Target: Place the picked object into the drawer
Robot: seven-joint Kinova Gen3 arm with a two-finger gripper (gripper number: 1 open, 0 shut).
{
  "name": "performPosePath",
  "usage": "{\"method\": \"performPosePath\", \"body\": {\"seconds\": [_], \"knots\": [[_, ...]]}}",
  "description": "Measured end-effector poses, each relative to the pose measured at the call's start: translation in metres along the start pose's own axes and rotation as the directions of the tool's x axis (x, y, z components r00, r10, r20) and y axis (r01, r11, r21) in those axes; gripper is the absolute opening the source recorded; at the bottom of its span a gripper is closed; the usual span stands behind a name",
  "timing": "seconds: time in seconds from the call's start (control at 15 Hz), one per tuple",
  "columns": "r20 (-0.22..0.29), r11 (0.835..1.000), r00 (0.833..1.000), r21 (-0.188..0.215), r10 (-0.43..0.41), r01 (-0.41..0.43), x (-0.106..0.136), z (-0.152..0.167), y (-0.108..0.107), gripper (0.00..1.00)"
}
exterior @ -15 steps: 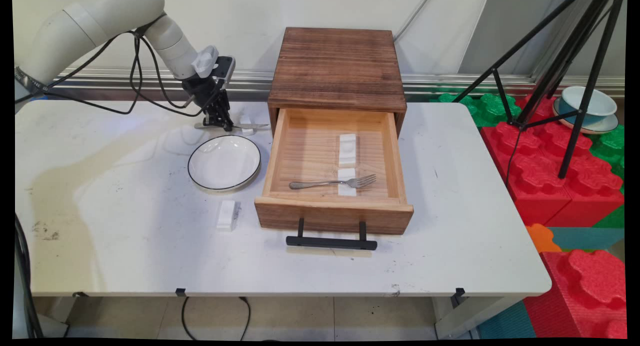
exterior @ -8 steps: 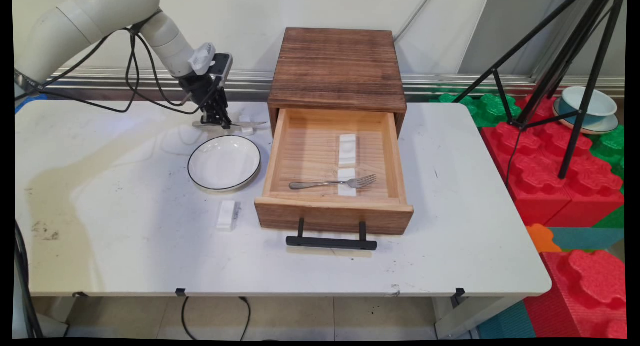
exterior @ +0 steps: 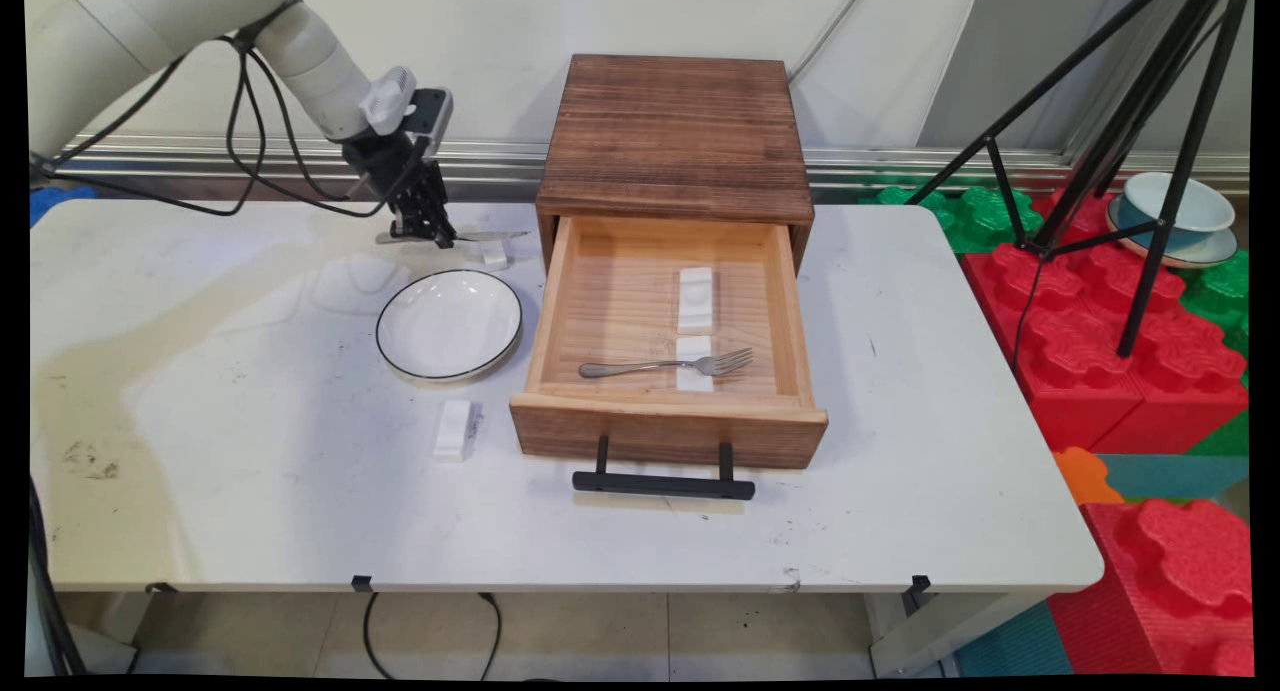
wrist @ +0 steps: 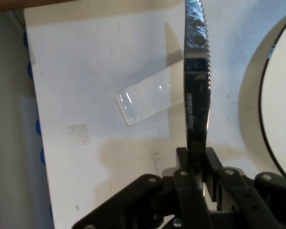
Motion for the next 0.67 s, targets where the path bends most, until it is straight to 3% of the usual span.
{"method": "performPosePath", "body": {"seconds": [0.67], "knots": [[-0.041,1.0,0.999,0.017,-0.01,0.011,0.01,-0.059,0.023,0.0]]}}
